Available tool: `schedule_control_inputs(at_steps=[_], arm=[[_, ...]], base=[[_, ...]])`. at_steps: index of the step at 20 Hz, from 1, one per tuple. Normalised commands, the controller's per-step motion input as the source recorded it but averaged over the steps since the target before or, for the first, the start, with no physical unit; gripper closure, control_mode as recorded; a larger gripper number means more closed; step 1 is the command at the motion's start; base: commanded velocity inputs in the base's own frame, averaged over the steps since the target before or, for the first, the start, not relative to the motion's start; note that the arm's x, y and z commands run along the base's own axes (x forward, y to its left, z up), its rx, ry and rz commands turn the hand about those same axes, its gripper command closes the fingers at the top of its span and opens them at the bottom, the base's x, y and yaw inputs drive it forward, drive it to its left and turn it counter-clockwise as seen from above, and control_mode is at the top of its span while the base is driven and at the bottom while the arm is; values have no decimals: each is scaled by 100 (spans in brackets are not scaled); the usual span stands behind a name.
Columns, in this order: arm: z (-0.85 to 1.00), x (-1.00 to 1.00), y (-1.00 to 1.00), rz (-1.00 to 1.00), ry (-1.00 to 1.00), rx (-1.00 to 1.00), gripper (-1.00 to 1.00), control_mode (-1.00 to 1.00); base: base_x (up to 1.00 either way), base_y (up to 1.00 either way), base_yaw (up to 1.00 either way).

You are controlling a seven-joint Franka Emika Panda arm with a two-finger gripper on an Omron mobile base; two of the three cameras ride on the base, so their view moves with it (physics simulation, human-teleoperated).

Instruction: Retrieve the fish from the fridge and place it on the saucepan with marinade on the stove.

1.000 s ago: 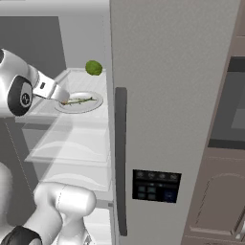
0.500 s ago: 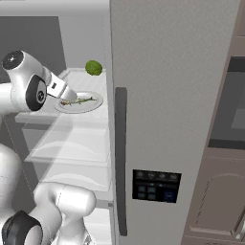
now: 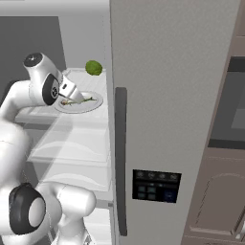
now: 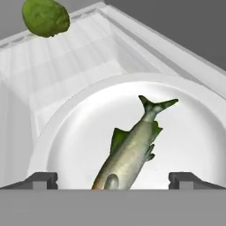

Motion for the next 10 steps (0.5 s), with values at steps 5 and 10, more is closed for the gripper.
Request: schedule_control_inputs(at_steps=[5,10], arm=[[-9,45,20,-2,21,0,-100,-100],[-18,12,2,-3,11,0,-100,-100]], base=[[0,0,0],[0,0,0]])
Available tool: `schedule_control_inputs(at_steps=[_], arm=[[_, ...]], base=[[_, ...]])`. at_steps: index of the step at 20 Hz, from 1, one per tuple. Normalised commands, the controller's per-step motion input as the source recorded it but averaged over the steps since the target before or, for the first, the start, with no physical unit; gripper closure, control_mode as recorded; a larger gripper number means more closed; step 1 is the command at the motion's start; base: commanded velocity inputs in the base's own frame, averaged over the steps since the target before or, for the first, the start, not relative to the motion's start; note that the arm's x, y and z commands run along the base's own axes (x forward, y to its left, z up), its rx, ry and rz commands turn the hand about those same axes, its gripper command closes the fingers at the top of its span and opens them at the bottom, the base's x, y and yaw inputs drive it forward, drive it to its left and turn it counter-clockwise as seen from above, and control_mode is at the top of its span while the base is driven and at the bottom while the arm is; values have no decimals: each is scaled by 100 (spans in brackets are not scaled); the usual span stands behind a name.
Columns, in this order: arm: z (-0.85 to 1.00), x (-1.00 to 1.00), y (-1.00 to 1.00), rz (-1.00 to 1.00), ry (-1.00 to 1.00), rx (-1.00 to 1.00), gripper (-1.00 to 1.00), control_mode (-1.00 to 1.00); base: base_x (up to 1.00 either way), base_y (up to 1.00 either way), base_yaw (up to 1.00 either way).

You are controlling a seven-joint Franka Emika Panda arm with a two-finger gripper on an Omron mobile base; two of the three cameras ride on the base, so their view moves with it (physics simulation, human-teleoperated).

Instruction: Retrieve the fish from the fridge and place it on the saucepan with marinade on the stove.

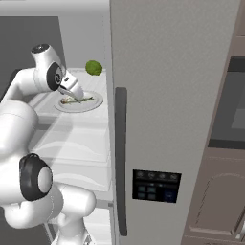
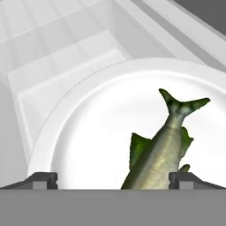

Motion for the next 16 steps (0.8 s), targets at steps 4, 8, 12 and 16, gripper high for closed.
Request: schedule_control_inputs(at_steps=[4,8,12,16], arm=[[-23,0,-3,-3,0,0,-100,-100],[-4,-14,-15,-8,0,0,-100,-100],[0,-22,-21,-9,0,0,-100,-100],[-9,-22,-10,-10,0,1,-100,-100]], base=[[0,0,0],[0,0,0],[0,0,0],[0,0,0]])
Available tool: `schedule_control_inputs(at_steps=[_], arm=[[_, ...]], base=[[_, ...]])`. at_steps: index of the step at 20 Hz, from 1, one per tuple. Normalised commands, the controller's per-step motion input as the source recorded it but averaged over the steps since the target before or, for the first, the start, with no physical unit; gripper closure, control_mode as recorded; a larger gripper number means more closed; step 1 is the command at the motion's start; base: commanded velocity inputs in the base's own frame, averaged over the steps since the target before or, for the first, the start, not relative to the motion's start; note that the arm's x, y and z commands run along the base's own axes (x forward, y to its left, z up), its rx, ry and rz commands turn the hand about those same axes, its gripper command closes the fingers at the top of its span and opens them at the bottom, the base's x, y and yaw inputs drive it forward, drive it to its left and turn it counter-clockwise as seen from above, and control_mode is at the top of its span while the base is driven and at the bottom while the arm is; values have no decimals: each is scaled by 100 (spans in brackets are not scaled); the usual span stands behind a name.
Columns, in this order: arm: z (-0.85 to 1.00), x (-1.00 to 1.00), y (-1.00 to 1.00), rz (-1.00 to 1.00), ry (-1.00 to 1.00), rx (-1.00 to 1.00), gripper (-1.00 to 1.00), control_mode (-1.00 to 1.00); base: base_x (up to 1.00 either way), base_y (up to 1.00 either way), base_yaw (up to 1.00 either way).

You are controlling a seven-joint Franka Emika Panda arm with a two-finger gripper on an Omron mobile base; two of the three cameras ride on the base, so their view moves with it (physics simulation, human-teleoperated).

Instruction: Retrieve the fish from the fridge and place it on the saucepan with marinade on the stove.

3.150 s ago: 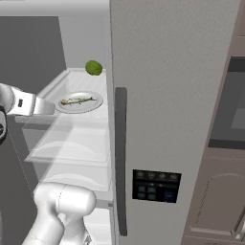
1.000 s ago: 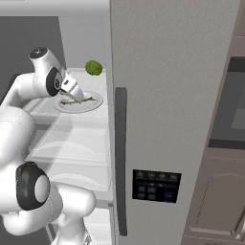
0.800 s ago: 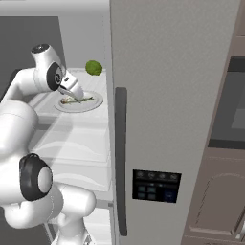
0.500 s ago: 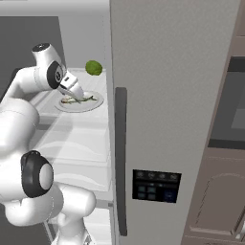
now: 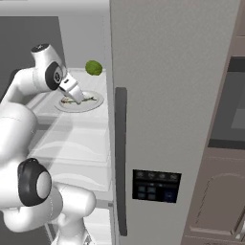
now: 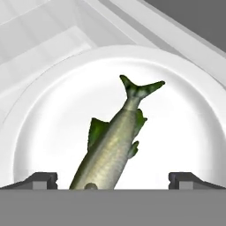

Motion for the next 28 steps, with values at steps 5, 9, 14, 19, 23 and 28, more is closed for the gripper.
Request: schedule_control_inputs(at_steps=[5,9,14,19,23,28], arm=[[-30,-1,0,-8,-5,0,-100,-100],[-3,4,0,-6,-5,0,-100,-100],[8,16,0,-3,0,1,-100,-100],[14,20,0,-1,1,1,-100,-100],[0,10,1,0,6,0,-100,-100],[-13,0,2,0,10,0,-100,-100]], base=[[0,0,0],[0,0,0],[0,0,0],[0,0,0],[0,0,0],[0,0,0]])
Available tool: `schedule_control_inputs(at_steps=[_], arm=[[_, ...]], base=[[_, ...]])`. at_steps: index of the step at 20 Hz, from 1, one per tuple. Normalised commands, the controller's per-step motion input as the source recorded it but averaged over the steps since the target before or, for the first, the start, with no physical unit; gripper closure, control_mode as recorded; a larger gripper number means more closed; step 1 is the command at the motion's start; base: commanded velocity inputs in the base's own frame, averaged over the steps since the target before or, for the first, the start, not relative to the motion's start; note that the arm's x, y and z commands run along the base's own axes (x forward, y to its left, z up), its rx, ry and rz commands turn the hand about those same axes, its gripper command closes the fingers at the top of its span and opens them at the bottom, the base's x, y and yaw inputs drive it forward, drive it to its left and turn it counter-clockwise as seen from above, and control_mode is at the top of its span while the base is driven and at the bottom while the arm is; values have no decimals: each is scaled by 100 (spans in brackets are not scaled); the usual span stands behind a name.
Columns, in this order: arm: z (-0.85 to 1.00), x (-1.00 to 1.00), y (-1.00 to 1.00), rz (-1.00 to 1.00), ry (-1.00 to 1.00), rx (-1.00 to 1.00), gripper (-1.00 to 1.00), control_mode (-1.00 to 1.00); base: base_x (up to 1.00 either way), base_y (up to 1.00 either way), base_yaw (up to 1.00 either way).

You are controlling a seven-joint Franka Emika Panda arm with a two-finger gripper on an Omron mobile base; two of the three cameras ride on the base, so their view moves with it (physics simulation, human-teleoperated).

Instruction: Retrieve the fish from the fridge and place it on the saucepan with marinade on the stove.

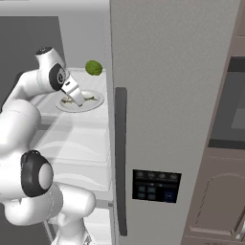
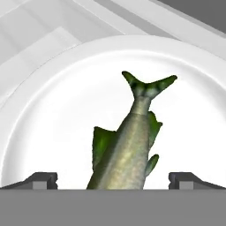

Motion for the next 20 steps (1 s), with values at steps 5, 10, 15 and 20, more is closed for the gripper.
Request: schedule_control_inputs(at_steps=[5,10,15,20], arm=[[-22,0,0,0,9,0,-100,-100],[-33,0,0,0,9,0,100,-100],[-70,0,0,0,0,0,100,-100],[-21,0,0,0,0,0,100,-100]], base=[[0,0,0],[0,0,0],[0,0,0],[0,0,0]])
